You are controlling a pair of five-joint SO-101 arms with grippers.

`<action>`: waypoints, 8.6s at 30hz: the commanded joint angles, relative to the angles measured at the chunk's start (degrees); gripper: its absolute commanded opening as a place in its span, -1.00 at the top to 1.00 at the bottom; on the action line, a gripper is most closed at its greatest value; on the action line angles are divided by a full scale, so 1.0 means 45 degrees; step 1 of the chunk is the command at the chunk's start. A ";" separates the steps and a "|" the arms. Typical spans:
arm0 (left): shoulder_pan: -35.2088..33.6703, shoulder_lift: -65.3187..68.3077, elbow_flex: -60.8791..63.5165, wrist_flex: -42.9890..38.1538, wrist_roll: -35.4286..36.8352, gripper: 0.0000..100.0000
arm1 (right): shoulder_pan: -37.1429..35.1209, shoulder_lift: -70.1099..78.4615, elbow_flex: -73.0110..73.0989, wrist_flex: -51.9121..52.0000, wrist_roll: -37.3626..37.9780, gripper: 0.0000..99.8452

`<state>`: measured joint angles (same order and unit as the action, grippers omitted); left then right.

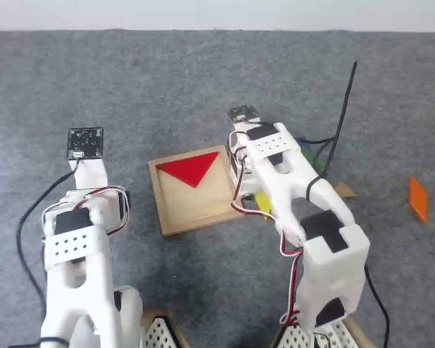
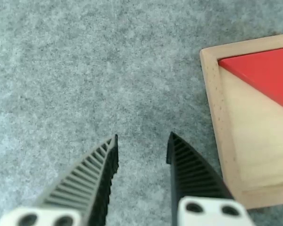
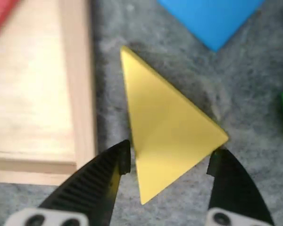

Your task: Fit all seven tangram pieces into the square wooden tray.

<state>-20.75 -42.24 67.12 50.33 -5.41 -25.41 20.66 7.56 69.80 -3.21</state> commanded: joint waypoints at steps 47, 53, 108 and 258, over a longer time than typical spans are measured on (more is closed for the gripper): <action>0.0078 -0.0098 -0.0127 0.0020 0.0020 0.66 | -0.0889 0.1241 -0.0762 -0.0733 0.1973 0.46; 0.0078 -0.0098 -0.0127 0.0000 0.0020 0.66 | -0.0889 0.1241 -0.0762 -0.0576 0.1485 0.48; 0.0078 -0.0039 -0.0107 0.0000 0.0059 0.66 | -0.0596 -0.0400 0.1348 -0.1123 0.1348 0.49; 0.0020 -0.0039 -0.0147 0.0000 0.0039 0.66 | -0.1084 -0.0889 0.0215 -0.0576 0.1016 0.67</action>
<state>-20.75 -42.24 67.12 50.33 -5.41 -29.80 21.27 8.18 67.43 2.07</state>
